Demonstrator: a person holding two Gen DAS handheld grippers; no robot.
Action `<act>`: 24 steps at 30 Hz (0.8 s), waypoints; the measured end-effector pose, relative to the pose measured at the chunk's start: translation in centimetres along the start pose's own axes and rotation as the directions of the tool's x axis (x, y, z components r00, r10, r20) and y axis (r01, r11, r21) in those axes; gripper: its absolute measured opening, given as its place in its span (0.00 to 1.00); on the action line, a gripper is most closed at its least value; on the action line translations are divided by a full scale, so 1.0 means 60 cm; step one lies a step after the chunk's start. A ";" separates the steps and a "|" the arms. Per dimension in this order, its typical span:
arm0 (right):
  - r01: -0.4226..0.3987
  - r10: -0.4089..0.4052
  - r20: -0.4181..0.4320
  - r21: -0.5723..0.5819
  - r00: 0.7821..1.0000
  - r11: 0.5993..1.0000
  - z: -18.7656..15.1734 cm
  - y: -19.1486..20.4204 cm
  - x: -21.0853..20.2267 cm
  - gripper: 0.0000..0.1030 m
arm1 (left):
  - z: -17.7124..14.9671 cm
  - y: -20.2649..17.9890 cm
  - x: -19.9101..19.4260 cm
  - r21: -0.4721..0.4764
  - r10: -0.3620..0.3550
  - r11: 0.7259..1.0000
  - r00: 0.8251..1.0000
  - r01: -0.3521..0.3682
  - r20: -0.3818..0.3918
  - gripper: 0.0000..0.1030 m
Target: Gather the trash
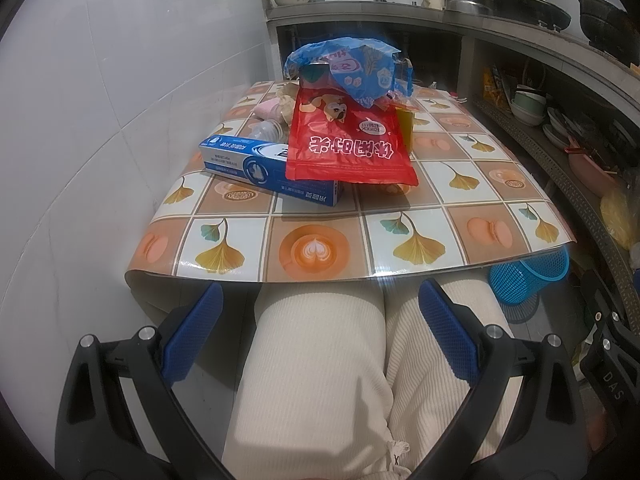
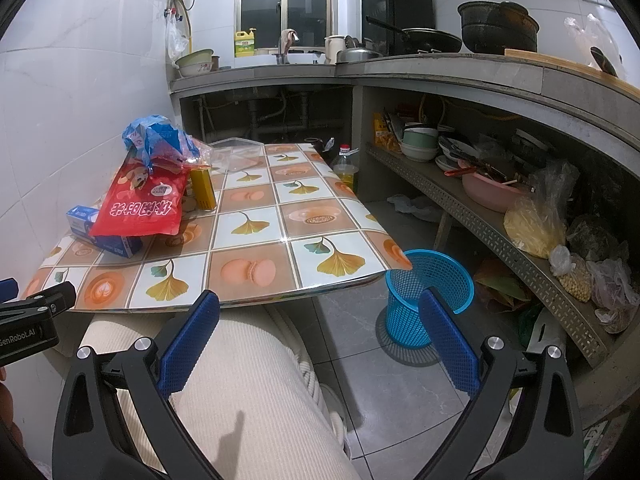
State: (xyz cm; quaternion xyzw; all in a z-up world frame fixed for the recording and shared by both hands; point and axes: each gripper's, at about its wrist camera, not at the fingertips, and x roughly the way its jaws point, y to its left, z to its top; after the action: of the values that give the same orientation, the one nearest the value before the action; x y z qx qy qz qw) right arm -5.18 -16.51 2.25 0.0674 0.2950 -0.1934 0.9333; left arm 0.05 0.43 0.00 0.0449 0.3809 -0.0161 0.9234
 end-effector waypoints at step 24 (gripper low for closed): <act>-0.016 0.015 -0.009 -0.021 1.000 1.000 0.003 0.008 0.014 0.94 | -0.003 0.018 0.018 -0.017 -0.020 1.000 1.000 0.020 -0.021 0.92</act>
State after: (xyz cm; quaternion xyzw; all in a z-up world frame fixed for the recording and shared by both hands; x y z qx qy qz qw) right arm -4.25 -16.37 1.93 0.0605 0.3007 -0.1827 0.9341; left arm 0.76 1.51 -0.82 0.0333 0.3910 -0.0215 0.9195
